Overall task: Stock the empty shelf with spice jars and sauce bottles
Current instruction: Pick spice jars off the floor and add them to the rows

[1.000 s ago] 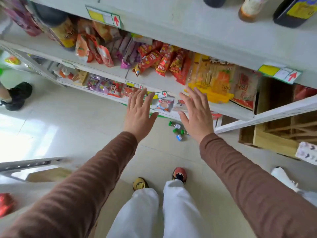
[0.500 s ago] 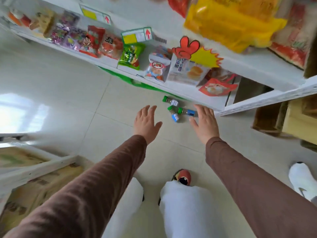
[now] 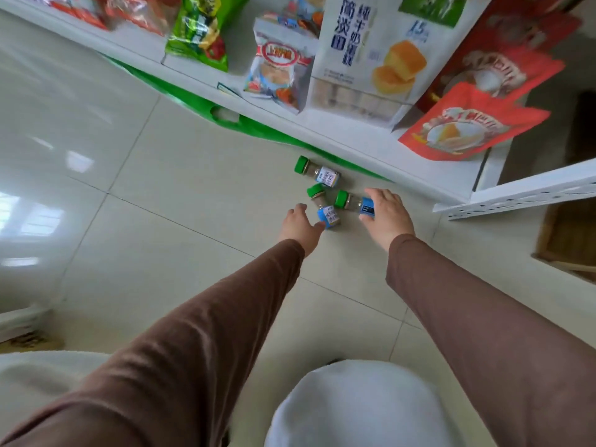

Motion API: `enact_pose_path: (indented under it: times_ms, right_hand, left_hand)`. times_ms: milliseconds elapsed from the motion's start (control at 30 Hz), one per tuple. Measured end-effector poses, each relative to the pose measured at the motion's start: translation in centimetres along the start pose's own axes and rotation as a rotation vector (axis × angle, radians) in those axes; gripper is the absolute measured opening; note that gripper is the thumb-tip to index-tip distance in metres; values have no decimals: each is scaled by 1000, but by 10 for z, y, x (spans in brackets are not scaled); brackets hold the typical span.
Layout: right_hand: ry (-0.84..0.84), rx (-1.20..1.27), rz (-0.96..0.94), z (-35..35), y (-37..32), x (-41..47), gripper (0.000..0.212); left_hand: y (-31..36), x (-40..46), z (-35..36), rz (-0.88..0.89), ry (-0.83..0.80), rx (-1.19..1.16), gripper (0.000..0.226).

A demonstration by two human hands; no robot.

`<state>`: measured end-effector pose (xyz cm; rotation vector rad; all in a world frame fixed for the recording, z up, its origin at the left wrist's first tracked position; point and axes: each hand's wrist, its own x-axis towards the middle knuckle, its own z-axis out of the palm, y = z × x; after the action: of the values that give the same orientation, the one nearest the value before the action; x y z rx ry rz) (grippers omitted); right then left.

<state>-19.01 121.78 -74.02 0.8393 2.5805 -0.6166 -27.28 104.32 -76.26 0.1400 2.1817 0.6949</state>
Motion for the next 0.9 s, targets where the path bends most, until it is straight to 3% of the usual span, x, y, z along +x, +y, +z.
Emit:
enact_pose_path:
  times_ms: [167,367,567,733,900]
  right_hand:
    - [-16,-75,-12,32,29,37,61]
    - [-19,-135,-10,54,48,60,58]
    - [-6,-49,25,61,44,46,50]
    - [24,134,74,32,10,1,52]
    - [62,372,128,-44,-72,-69,55]
  left_hand:
    - [-4,48,39,-113,-19,-115,65]
    - [-2,79,60,-175,90,-335,58]
    - [-4,76,60,-161,36,-474,32]
    - [-2,20,15,-70,44,-522,30]
    - [24,-68,-90,6,75,-540,33]
